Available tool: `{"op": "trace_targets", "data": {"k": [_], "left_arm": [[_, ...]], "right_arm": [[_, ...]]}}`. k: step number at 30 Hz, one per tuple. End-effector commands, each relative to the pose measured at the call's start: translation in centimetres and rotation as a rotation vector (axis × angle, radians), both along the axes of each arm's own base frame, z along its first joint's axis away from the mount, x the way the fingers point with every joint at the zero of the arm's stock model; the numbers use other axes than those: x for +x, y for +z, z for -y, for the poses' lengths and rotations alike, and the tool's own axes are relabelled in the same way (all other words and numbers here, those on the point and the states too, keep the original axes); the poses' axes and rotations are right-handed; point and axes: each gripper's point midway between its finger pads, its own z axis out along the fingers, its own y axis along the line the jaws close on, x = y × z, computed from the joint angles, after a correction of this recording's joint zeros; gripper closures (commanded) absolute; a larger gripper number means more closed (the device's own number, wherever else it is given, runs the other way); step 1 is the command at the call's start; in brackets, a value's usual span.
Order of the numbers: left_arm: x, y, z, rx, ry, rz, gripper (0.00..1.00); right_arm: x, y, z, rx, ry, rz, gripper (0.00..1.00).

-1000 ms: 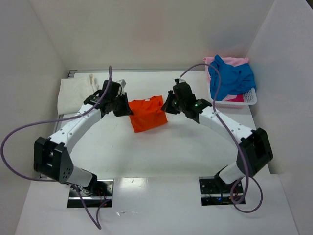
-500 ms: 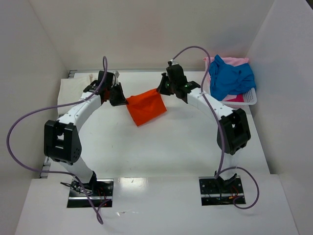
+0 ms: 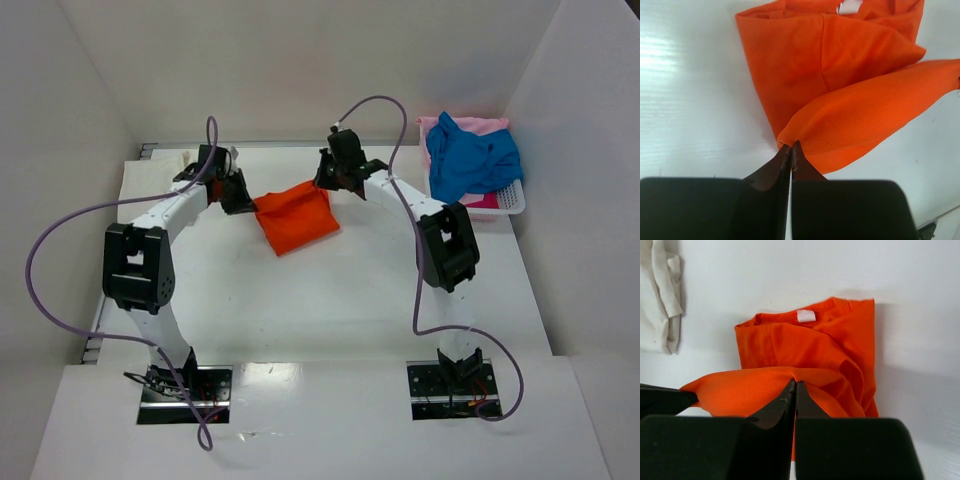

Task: Fold and stack the t-shirts
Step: Fold the long partially folded tshirt into a neat square

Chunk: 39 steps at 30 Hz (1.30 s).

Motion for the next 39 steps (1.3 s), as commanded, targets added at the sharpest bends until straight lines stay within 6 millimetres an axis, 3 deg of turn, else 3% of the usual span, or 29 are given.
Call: {"op": "trace_targets", "data": {"k": [1, 6, 9, 17, 21, 39], "left_arm": [[2.9, 2.2, -1.0, -0.011, 0.016, 0.093, 1.00], [4.4, 1.6, -1.4, -0.032, 0.008, 0.097, 1.00], [5.4, 0.6, -1.2, -0.037, -0.006, 0.092, 1.00], [8.6, 0.2, -1.9, -0.012, 0.008, 0.117, 0.98], [9.3, 1.1, -2.2, 0.009, 0.009, 0.143, 1.00], [9.7, 6.8, -2.7, 0.056, -0.023, 0.276, 1.00]], "right_arm": [[3.7, 4.9, 0.0, 0.035, -0.018, 0.145, 1.00], [5.3, 4.7, -0.9, 0.027, 0.000, 0.156, 0.99], [5.9, 3.4, -1.2, 0.012, 0.005, 0.144, 0.98], [7.4, 0.4, 0.2, -0.006, -0.034, 0.107, 0.98], [7.7, 1.0, 0.1, 0.003, -0.034, 0.123, 0.98], [7.0, 8.9, 1.1, 0.039, -0.053, 0.276, 1.00]]}}
